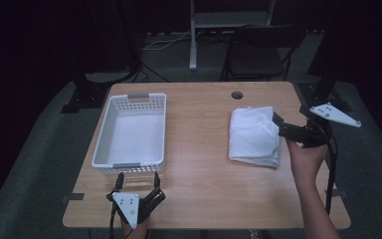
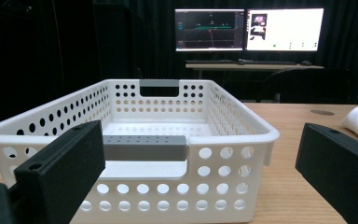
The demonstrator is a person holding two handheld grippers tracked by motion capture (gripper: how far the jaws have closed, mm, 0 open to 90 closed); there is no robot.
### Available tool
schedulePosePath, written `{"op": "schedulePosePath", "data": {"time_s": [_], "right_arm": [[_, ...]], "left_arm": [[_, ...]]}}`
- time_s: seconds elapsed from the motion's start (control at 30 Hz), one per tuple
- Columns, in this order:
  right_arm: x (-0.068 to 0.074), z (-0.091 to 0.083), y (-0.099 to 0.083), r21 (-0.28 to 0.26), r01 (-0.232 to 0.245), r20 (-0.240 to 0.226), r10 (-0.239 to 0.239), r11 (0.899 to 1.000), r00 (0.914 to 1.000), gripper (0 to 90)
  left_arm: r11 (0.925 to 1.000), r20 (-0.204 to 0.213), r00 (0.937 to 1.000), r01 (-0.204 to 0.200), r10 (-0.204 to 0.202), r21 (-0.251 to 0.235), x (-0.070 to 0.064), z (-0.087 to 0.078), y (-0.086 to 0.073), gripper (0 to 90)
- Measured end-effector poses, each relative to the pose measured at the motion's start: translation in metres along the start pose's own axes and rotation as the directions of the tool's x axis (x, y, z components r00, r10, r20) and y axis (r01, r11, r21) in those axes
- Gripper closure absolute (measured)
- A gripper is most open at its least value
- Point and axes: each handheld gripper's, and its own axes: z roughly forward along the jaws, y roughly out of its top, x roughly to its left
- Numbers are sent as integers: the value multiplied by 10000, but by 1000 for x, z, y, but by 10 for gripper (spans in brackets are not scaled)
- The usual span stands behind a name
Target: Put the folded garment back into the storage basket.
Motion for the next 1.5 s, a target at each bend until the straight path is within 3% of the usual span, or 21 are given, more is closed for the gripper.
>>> {"op": "schedulePosePath", "data": {"time_s": [0.73, 1.1, 1.5], "right_arm": [[-25, 38, 2, 1021, -600, 535, 547, 9930, 9971, 46], [-37, 55, -7, 1603, -1031, 519, 959, 9817, 9940, 47], [-42, 79, -20, 2273, -1299, 796, 1146, 9651, 9902, 48]], "left_arm": [[10000, -25, 10000, -12, 12, -8, 0, 0, 0, 22], [10000, -20, 10000, -22, 22, 14, 0, 0, 0, 22], [10000, -22, 10000, -16, 16, 7, 0, 0, 0, 22]]}}
